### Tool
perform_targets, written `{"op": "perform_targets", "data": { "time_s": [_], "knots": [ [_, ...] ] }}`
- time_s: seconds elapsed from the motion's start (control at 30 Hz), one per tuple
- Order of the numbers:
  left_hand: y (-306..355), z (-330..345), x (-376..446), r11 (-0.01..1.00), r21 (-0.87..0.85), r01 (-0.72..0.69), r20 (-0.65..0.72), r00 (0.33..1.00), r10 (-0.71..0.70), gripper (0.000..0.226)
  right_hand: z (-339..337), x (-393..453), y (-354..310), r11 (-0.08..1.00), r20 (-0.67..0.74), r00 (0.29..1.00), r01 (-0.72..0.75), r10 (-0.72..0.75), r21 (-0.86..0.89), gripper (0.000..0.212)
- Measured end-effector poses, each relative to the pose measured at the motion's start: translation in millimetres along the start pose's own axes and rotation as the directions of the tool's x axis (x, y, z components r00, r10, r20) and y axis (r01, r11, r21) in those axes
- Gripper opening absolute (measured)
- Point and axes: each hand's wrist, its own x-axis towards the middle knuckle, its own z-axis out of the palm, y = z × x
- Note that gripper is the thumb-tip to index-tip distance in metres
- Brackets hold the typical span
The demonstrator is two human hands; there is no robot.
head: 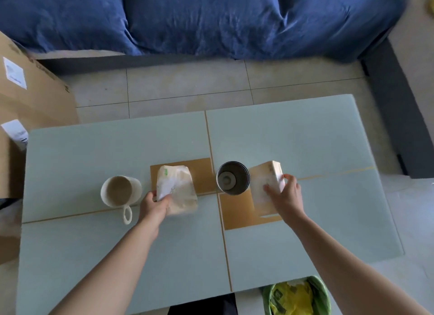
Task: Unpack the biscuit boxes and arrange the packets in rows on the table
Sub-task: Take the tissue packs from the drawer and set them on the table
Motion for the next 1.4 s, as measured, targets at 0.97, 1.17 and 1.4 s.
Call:
{"op": "perform_targets", "data": {
  "time_s": [0.97, 1.17, 1.4],
  "knots": [
    [-7, 47, 73, 0.996, -0.056, 0.074, -0.231, 0.969, -0.085, 0.034, 31, 110, -10, 0.992, 0.128, 0.99, -0.077, 0.064, 0.099, 0.049],
    [-3, 49, 76, 0.995, -0.067, 0.075, -0.246, 0.965, -0.089, 0.038, 31, 112, -3, 0.987, 0.142, 0.987, -0.091, 0.071, 0.135, 0.051],
    [6, 40, 77, 0.997, -0.008, 0.071, -0.192, 0.979, -0.071, 0.036, 24, 117, -10, 0.99, 0.218, 0.972, -0.107, 0.085, 0.094, 0.054]
  ]
}}
